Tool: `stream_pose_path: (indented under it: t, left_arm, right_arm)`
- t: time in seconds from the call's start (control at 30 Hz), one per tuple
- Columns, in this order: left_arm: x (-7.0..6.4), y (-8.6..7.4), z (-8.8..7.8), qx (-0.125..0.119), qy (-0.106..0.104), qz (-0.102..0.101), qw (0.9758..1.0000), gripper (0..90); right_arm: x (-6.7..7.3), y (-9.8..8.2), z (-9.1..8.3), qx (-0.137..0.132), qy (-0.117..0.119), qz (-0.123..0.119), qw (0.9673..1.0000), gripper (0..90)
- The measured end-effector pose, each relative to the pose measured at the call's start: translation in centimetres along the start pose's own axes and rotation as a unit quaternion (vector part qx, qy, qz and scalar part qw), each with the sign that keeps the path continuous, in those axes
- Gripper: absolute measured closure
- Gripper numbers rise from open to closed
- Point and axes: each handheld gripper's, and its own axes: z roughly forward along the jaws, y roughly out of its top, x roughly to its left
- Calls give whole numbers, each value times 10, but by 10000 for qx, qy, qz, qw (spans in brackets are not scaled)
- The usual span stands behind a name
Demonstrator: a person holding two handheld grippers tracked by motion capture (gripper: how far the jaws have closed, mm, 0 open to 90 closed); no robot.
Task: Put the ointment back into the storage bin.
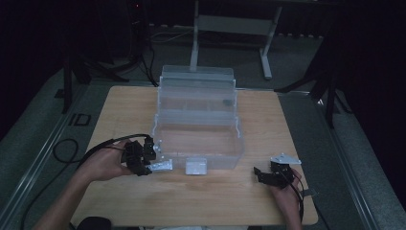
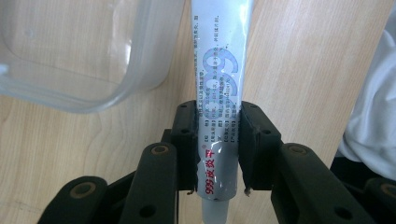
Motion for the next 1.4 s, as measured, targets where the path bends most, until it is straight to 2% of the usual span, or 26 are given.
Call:
stream_pose_path:
  t: [0.4, 0.53, 0.7, 0.77, 0.93, 1.0, 1.4]
  left_arm:
    - [11, 8, -16, -152, 83, 18, 9998, 705]
    - [14, 12, -20, -117, 161, 61, 9998, 704]
    - [17, 15, -21, -155, 136, 79, 9998, 704]
    - [21, 19, -20, -98, 164, 124, 9997, 705]
    - [27, 25, -23, -168, 276, 175, 9993, 705]
    - [30, 25, -25, -256, 234, 149, 9993, 705]
    - [42, 36, -29, -119, 273, 256, 9992, 705]
  right_arm:
    - [0, 0, 0, -2, 9, -1, 10000, 198]
    - [0, 0, 0, -2, 13, -3, 10000, 197]
    - [0, 0, 0, -3, 16, -9, 10000, 198]
    - [0, 0, 0, -5, 18, -12, 10000, 197]
    - [0, 0, 0, -1, 22, -19, 10000, 198]
    - [0, 0, 0, 0, 24, -20, 10000, 197]
    - [0, 1, 1, -3, 41, -34, 10000, 197]
